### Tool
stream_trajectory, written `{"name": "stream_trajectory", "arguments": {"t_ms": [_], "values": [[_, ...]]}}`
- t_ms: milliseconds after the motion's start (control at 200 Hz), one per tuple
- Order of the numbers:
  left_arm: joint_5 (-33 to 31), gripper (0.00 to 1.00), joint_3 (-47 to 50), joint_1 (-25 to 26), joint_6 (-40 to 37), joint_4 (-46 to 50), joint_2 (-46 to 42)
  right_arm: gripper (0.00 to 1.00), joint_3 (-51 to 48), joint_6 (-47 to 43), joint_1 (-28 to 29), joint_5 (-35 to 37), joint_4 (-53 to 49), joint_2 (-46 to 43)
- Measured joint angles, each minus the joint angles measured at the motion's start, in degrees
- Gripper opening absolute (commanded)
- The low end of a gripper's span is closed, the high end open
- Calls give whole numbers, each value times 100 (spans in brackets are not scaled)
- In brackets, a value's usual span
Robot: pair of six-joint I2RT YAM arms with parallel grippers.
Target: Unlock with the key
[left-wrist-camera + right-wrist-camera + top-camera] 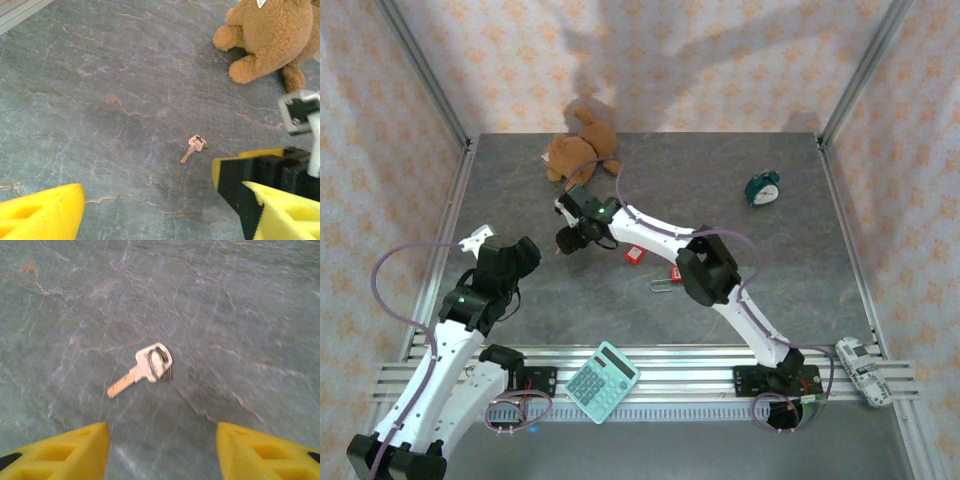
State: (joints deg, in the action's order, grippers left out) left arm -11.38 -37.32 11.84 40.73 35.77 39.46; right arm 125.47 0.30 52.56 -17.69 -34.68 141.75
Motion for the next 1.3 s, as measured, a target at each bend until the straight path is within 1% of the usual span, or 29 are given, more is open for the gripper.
{"name": "stream_trajectory", "arguments": {"t_ms": [95,205,260,340,450,485,556,691,771,886,1031,1171,1301], "values": [[28,80,0,0,7,42,70,56,728,2,15,-17,-247,494],[68,80,0,0,24,109,81,51,1650,42,31,17,-538,1060],[87,80,0,0,31,109,4,48,1932,96,35,55,-640,1244],[105,80,0,0,37,111,-122,38,2020,122,39,120,-715,1349],[107,80,0,0,37,109,-203,13,2035,192,33,245,-752,1377],[111,80,0,0,39,109,-221,7,2037,227,33,267,-754,1377],[177,80,4,0,44,107,-227,0,2037,297,35,308,-754,1377],[256,79,83,0,85,87,-225,0,1956,328,42,361,-721,1325],[293,79,120,0,87,87,-221,0,1591,328,44,450,-688,1093],[374,79,157,0,85,46,-214,0,660,328,44,579,-592,420],[562,78,286,0,74,-197,-144,0,-684,326,44,721,-358,-833],[1003,75,540,0,35,-632,50,0,-1891,361,-4,852,-28,-2041],[1438,73,686,7,39,-1034,424,0,-3440,485,-337,1067,313,-3165]]}}
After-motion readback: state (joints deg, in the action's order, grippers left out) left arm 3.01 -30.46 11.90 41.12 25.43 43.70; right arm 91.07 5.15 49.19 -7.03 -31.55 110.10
